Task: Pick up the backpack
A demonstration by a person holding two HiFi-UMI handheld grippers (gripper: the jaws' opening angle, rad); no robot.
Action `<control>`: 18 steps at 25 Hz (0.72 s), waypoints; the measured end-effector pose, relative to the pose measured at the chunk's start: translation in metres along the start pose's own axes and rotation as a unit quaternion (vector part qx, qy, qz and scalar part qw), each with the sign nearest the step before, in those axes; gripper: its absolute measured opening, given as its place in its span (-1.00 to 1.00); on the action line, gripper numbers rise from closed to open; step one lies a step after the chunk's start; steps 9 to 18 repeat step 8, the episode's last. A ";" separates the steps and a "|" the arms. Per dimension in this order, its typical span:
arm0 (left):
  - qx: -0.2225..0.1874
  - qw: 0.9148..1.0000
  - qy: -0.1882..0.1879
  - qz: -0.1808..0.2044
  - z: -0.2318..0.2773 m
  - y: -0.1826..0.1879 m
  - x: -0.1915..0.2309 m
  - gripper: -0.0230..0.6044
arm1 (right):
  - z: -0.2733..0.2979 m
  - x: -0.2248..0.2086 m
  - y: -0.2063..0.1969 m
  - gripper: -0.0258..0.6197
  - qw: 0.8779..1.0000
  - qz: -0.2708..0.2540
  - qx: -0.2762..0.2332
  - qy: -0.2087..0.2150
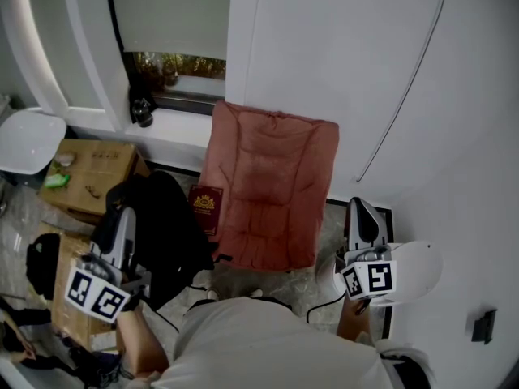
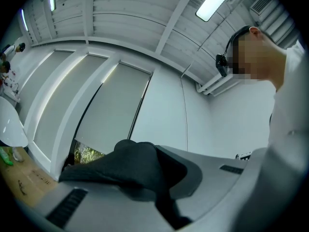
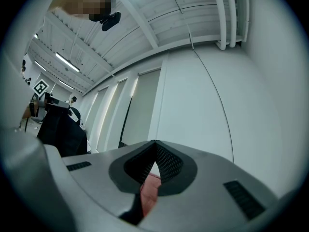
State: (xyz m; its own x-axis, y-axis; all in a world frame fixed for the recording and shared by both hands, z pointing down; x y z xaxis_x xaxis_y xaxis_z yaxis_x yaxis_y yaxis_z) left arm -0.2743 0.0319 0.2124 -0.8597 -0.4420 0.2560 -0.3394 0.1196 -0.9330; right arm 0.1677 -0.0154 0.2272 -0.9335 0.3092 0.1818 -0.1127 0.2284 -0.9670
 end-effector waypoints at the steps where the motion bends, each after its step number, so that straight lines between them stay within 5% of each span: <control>1: 0.000 1.000 -0.001 -0.002 0.001 0.000 0.000 -0.88 | 0.001 0.000 0.000 -0.85 1.000 0.001 -0.001 0.000; 18: 0.004 1.000 -0.015 0.000 -0.001 -0.002 -0.005 -0.88 | 0.003 0.005 -0.005 -0.85 1.000 0.005 -0.001 0.004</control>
Point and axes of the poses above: the fingertips, and each gripper's own axes: z forward along the fingers, x to its left, y out of its top, the point moved 3 cm from there along -z, backward along the fingers, and after that the axes turned 3 degrees about -x, right-handed, at the moved point
